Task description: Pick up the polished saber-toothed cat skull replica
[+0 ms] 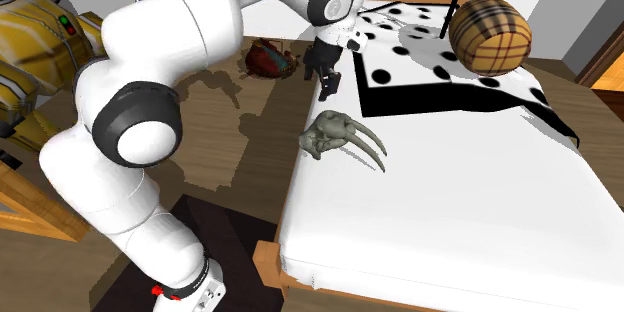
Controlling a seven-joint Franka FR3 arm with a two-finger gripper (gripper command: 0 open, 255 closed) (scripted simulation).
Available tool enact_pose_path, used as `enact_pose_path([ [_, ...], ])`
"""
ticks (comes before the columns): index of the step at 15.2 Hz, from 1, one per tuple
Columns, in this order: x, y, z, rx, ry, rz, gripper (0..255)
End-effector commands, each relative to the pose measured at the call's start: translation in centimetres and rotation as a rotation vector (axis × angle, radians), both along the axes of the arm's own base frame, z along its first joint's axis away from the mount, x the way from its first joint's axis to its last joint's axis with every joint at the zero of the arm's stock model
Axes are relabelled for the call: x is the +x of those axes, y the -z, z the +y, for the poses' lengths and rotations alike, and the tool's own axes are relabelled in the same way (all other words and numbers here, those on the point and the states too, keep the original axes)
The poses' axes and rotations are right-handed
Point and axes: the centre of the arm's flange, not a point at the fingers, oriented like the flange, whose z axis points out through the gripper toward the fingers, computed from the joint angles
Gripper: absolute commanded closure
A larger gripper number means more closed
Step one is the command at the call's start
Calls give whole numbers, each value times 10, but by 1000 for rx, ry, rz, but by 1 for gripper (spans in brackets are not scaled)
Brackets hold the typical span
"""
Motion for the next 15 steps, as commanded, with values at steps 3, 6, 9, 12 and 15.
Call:
enact_pose_path([
  [3, 6, 15, -65, 61, 128, 50, 0],
  [6, 4, 30, -110, 107, 225, 88, 0],
  [9, -4, 47, -154, 153, 321, 125, 0],
  [12, -15, 65, -195, 198, 414, 162, 0],
  [15, -15, 81, -195, 198, 414, 162, 0],
])
